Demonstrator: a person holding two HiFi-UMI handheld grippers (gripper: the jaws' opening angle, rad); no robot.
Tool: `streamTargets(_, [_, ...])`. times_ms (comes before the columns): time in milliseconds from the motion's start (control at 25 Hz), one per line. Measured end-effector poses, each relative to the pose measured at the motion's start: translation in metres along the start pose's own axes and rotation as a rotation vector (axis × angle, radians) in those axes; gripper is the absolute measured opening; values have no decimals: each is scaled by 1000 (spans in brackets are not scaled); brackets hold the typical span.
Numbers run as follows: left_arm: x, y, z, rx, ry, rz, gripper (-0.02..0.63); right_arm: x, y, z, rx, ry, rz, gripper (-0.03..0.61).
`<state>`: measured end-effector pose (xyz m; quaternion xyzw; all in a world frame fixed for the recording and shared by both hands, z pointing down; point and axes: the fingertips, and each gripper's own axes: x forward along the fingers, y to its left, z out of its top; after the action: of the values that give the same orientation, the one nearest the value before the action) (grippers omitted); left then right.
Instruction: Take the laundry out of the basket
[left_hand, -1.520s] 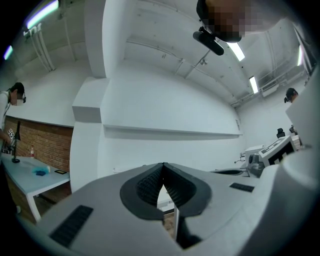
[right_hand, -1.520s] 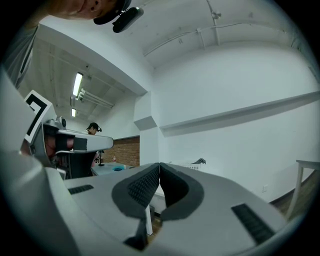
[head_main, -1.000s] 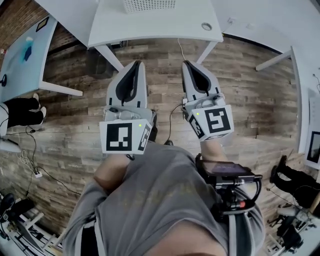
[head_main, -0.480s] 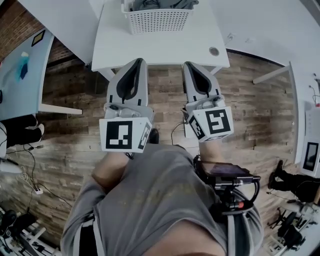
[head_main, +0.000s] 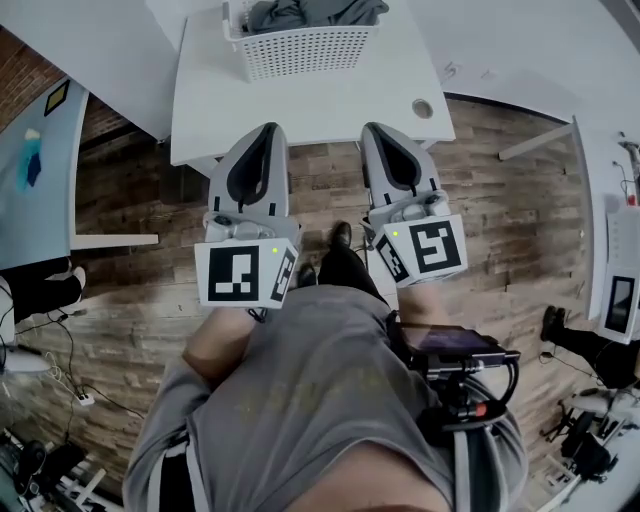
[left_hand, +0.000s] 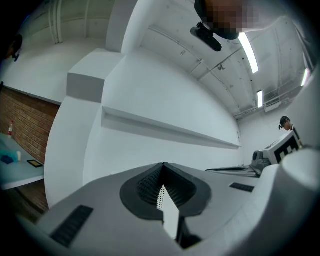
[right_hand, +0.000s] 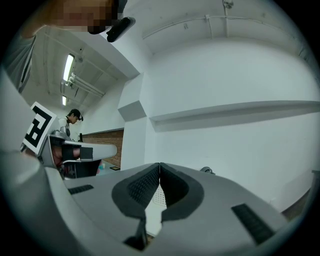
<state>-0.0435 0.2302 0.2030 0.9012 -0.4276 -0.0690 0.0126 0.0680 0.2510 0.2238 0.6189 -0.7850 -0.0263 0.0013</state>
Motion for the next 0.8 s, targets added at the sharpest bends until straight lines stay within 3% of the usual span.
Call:
streamTargets(440, [80, 6, -20, 34, 50, 2, 9, 54, -61, -13, 42, -13, -2, 8])
streamTargets(800, [168, -3, -14, 91, 58, 11, 8, 106, -136, -4, 71, -57, 14, 8])
